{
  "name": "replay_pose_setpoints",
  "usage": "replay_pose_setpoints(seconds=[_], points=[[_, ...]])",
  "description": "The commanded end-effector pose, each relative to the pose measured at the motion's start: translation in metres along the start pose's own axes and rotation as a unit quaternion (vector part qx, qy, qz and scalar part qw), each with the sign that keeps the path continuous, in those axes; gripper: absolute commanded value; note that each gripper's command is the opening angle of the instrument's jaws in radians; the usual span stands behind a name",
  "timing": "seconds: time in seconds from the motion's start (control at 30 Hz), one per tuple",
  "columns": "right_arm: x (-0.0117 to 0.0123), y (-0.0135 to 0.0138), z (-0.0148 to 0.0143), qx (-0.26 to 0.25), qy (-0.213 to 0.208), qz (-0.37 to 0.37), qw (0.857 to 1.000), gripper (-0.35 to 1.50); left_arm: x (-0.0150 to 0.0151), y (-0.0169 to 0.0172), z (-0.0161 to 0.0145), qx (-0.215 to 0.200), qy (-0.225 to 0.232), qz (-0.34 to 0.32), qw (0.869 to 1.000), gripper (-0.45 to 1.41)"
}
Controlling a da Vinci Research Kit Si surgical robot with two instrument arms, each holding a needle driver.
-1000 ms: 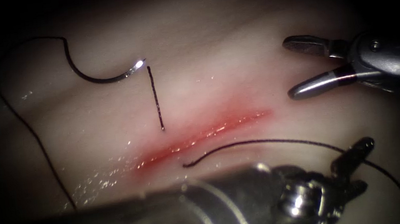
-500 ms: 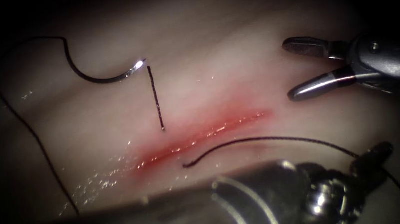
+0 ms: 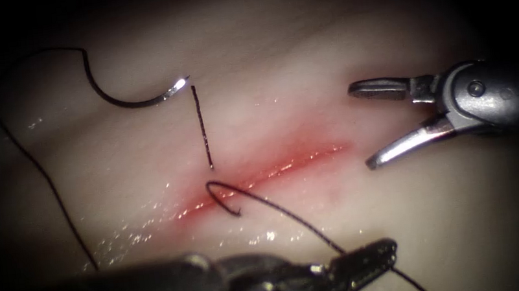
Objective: Wound Closure
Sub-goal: Use the right tool to grab the suture and let the left tool regrasp a longer length.
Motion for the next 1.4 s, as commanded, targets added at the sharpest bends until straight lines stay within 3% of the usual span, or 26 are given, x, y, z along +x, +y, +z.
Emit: replay_pose_setpoints(seconds=[0.03,0.23,0.47,0.83,0.97,1.1,1.17,1.2,1.27,1.4], points=[[0.0009,-0.0006,0.0022,0.011,0.013,-0.023,1.000,1.14,-0.0001,0.0002,-0.0001,-0.003,0.001,0.000,1.000,-0.45],[0.0041,-0.0027,0.0066,0.056,0.036,-0.119,0.991,1.11,-0.0003,-0.0007,-0.0041,-0.015,0.002,-0.003,1.000,-0.45],[0.0063,-0.0031,0.0118,0.057,0.055,-0.196,0.977,1.11,0.0003,-0.0016,-0.0053,-0.018,0.002,0.000,1.000,-0.45],[0.0081,-0.0038,0.0123,0.047,0.083,-0.198,0.975,1.11,-0.0005,-0.0019,-0.0049,-0.018,0.003,0.000,1.000,-0.45],[0.0083,-0.0045,0.0125,0.057,0.092,-0.201,0.974,1.03,-0.0006,-0.0019,-0.0048,-0.018,0.003,0.000,1.000,-0.45],[0.0087,-0.0050,0.0131,0.066,0.101,-0.210,0.970,0.86,-0.0005,-0.0018,-0.0049,-0.018,0.002,0.000,1.000,-0.45],[0.0086,-0.0053,0.0137,0.077,0.110,-0.214,0.968,0.37,-0.0003,-0.0017,-0.0050,-0.018,0.002,0.000,1.000,-0.45],[0.0086,-0.0053,0.0137,0.077,0.110,-0.214,0.968,0.37,-0.0003,-0.0017,-0.0050,-0.018,0.002,0.000,1.000,-0.45],[0.0084,-0.0052,0.0140,0.101,0.106,-0.218,0.965,-0.35,-0.0002,-0.0016,-0.0051,-0.020,0.001,0.000,1.000,-0.45],[0.0080,-0.0044,0.0138,0.097,0.091,-0.221,0.966,-0.35,-0.0003,-0.0015,-0.0054,-0.022,0.002,0.001,1.000,-0.45]])
